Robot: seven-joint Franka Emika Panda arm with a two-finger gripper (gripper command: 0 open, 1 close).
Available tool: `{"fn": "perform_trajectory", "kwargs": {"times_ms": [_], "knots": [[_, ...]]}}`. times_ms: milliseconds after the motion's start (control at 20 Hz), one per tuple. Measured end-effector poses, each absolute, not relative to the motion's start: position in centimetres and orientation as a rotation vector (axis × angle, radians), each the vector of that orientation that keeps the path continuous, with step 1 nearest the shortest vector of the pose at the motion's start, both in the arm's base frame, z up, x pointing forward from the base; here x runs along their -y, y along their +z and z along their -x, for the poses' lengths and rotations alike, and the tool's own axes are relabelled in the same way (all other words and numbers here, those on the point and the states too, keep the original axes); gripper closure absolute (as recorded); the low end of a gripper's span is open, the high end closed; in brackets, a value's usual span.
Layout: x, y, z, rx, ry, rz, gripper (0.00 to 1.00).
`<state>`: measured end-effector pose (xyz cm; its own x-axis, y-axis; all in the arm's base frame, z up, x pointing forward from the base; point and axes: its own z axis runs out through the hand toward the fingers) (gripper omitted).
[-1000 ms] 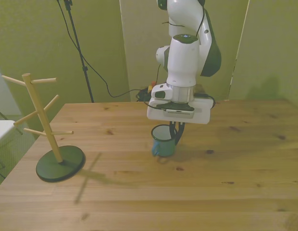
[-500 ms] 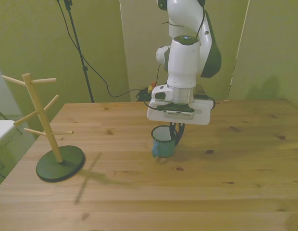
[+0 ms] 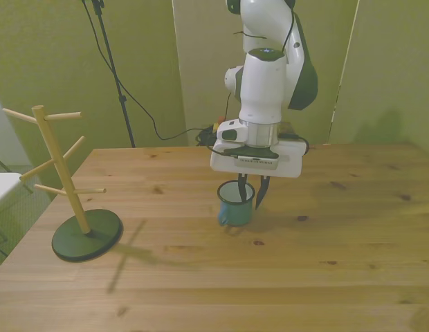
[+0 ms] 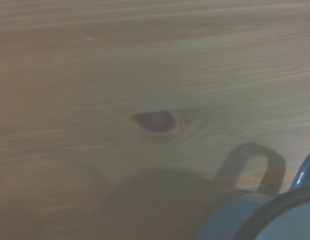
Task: Unload the mug
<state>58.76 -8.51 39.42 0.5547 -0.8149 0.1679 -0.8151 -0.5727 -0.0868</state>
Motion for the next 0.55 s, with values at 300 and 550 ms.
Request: {"fn": "perform_trajectory", "kwargs": {"times_ms": [300,550], "knots": [[8.9,46.0,-56.6,1.454,0.299,-2.803,0.0],[7.8,51.1,-53.6,1.424,0.225,-2.867,0.0]]}}
